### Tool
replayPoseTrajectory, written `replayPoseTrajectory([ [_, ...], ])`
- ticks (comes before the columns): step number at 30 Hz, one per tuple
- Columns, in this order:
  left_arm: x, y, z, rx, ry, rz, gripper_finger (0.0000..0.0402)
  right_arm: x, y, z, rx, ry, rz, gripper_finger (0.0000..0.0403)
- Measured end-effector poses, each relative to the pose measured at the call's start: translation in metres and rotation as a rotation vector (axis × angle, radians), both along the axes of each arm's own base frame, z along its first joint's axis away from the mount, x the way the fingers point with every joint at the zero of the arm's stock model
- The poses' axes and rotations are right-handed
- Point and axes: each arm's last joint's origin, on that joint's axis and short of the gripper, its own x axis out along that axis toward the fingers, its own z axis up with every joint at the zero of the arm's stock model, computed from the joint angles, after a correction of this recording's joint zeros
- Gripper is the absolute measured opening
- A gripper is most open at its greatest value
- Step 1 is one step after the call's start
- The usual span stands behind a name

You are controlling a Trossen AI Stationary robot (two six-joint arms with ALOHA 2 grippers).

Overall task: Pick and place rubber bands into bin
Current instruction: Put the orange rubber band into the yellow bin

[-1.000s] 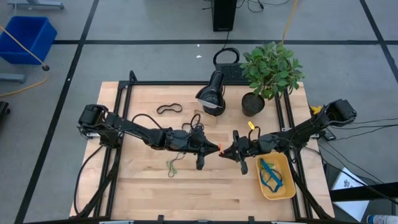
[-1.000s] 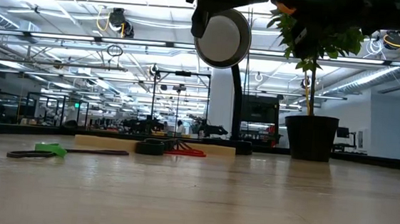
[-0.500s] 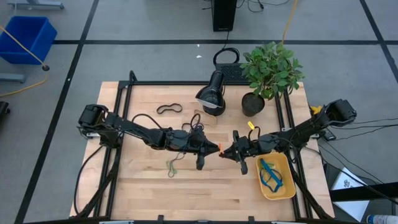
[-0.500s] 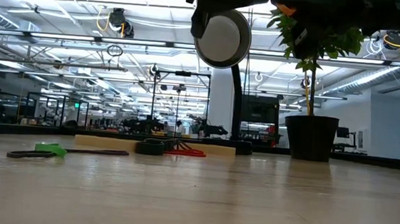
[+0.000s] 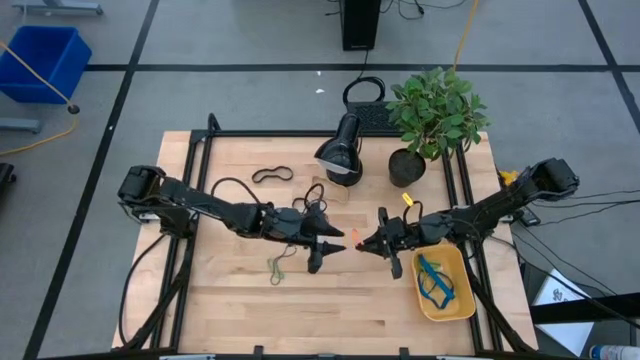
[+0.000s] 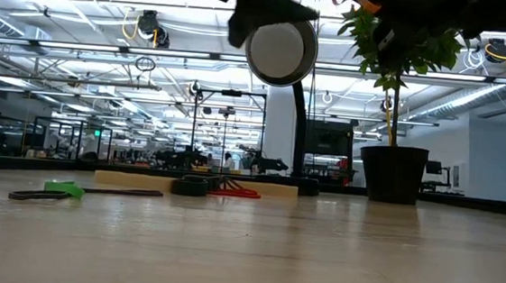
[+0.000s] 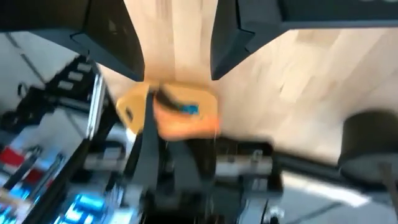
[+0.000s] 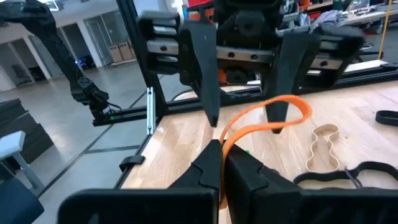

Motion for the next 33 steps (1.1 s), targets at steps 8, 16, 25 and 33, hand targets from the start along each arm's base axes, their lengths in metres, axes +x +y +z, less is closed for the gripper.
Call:
replayPoseTrajectory([
  [8,-0.014,0.003,-0.001,0.004,0.153,0.014,0.0198,-0.034,-0.006,0.005,-0.020,0.219,0.055,0.0000],
  [16,-0.015,0.007,-0.005,0.018,0.185,0.027,0.0200,-0.091,-0.007,0.001,0.170,0.599,0.197,0.0000],
  [25,-0.013,0.017,-0.004,0.016,0.181,0.057,0.0200,-0.129,-0.006,0.033,0.106,0.959,0.071,0.0000],
  [33,-0.011,0.027,-0.004,0.013,0.182,0.084,0.0200,-0.137,0.006,0.016,0.042,1.264,-0.046,0.0000],
])
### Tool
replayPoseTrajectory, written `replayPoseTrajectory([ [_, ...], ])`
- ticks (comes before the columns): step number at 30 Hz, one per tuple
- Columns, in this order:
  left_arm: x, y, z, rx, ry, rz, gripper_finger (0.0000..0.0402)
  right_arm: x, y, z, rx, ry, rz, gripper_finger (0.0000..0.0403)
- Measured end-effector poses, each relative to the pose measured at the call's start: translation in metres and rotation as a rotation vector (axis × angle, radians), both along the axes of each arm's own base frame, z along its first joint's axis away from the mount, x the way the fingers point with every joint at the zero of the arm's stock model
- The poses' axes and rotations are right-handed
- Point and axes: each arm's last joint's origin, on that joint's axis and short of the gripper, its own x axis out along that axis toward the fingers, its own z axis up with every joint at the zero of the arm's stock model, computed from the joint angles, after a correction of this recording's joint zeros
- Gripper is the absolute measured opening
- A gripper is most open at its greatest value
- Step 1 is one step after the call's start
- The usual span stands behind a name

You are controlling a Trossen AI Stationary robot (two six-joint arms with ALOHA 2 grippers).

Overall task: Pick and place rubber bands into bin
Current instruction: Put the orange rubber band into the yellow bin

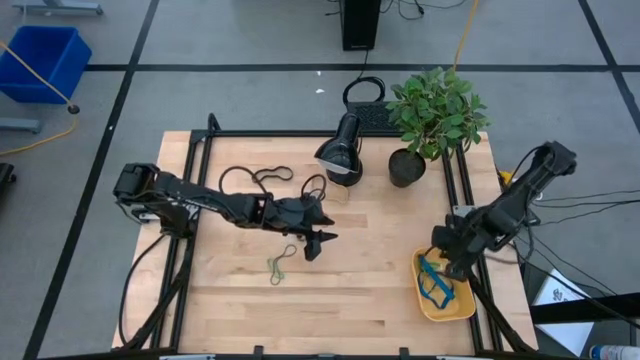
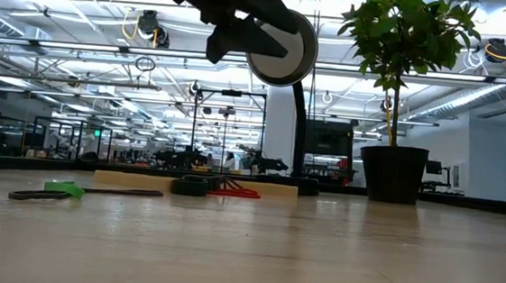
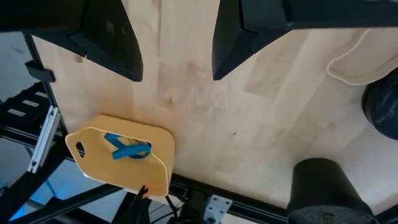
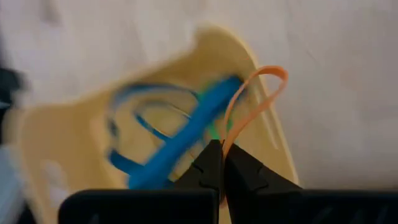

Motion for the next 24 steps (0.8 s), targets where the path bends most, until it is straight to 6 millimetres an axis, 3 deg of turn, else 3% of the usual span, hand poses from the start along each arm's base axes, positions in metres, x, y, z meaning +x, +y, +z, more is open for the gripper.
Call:
replayPoseTrajectory([
  [11,0.001,0.009,0.000,0.000,-0.001,0.027,0.0200,0.007,0.026,-0.028,-0.025,0.085,0.001,0.0000],
  [18,0.001,0.010,0.000,-0.001,-0.001,0.031,0.0200,0.011,0.030,-0.056,-0.007,0.071,-0.002,0.0000],
  [24,0.001,0.010,0.000,-0.001,-0.001,0.031,0.0200,0.009,0.027,-0.067,-0.029,0.094,-0.015,0.0000],
])
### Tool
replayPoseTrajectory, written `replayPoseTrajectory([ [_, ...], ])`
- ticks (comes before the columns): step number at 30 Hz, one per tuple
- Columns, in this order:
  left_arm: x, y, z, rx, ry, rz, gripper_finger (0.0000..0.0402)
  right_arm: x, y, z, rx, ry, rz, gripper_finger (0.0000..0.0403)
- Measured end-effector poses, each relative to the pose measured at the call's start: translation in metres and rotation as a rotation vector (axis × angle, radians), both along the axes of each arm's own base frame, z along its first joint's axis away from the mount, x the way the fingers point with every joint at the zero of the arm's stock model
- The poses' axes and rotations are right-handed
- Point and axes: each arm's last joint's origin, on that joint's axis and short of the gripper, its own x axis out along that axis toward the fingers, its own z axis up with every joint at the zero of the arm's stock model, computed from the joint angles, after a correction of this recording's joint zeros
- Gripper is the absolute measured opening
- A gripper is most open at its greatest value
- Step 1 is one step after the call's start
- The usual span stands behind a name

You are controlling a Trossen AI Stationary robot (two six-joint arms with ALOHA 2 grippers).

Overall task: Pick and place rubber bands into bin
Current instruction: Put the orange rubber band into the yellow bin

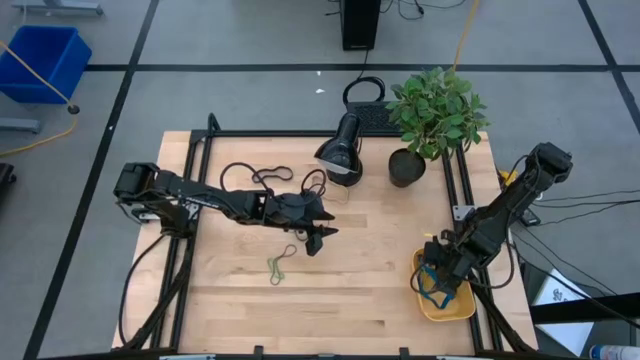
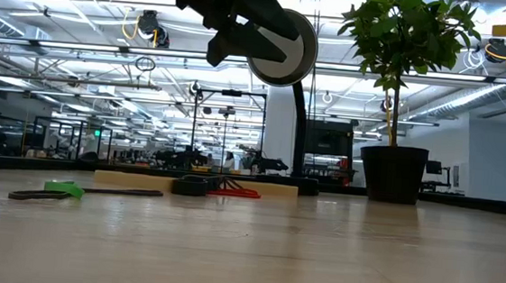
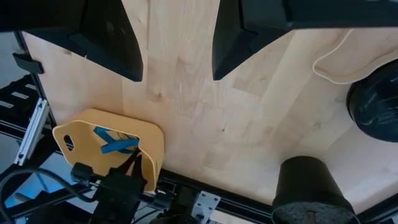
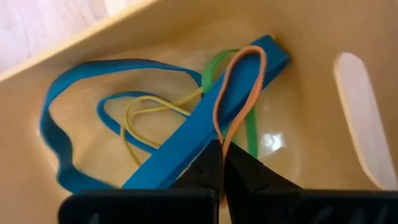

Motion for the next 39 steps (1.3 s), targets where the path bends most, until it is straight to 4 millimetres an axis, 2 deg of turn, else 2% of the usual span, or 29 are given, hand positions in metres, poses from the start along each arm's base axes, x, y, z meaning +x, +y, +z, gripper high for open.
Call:
replayPoseTrajectory([
  [4,0.000,0.000,0.000,0.000,0.000,0.000,0.0200,0.000,0.000,0.000,0.000,0.003,-0.012,0.0004],
  [10,0.000,0.000,0.000,-0.008,-0.001,0.004,0.0200,0.000,0.000,0.000,0.004,0.008,-0.044,0.0032],
  [17,0.000,-0.001,0.000,-0.076,-0.001,0.036,0.0200,0.000,0.000,0.000,0.003,0.007,-0.039,0.0096],
  [25,0.000,-0.001,0.000,-0.051,0.000,0.023,0.0200,-0.001,0.000,0.000,0.009,0.010,-0.034,0.0156],
  [32,0.000,-0.001,0.000,-0.038,0.001,0.015,0.0200,-0.003,-0.003,0.007,0.062,-0.010,-0.030,0.0166],
  [39,-0.001,-0.002,-0.002,0.008,0.029,-0.070,0.0200,-0.006,-0.006,0.015,0.105,-0.058,-0.014,0.0161],
])
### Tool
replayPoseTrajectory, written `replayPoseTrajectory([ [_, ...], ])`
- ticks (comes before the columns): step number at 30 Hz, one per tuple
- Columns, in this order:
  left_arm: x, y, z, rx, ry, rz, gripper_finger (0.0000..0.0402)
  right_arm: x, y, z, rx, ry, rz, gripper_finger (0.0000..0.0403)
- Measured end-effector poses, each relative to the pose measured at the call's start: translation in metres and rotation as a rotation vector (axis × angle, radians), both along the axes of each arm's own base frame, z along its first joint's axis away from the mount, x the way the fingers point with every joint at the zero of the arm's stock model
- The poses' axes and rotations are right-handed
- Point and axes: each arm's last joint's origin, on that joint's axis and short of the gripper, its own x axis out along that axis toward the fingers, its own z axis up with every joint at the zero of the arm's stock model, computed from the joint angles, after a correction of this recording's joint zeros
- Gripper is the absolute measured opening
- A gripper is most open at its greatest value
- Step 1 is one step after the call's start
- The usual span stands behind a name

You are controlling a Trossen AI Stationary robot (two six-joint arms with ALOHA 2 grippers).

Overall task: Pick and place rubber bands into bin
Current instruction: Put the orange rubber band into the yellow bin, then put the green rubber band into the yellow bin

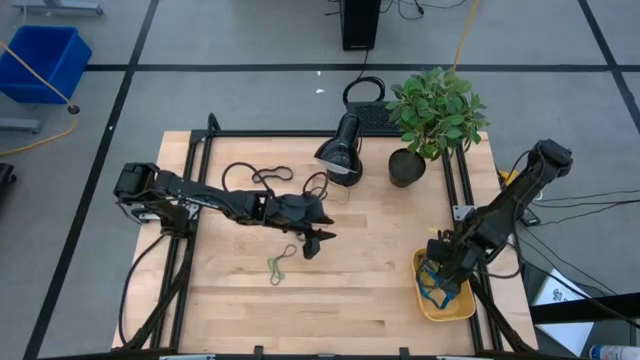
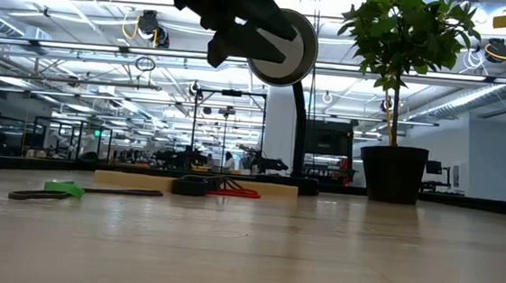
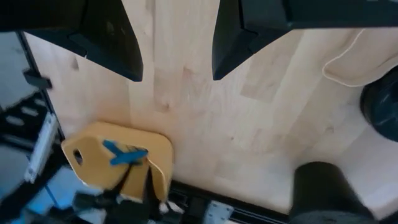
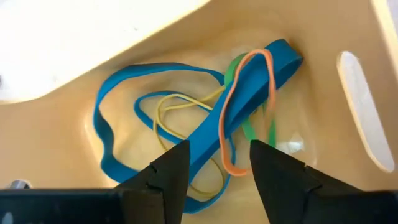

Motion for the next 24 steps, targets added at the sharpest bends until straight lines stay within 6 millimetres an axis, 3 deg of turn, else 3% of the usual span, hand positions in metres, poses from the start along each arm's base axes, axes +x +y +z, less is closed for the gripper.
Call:
replayPoseTrajectory([
  [6,-0.010,-0.011,-0.011,0.066,0.145,-0.074,0.0200,-0.001,-0.001,0.002,0.014,-0.009,-0.013,0.0164],
  [18,-0.066,-0.040,-0.035,0.109,0.701,-0.153,0.0200,0.001,-0.003,0.002,-0.048,-0.076,-0.018,0.0162],
  [24,-0.079,-0.043,-0.041,0.121,0.841,-0.035,0.0200,0.002,-0.003,0.002,-0.062,-0.091,-0.023,0.0160],
])
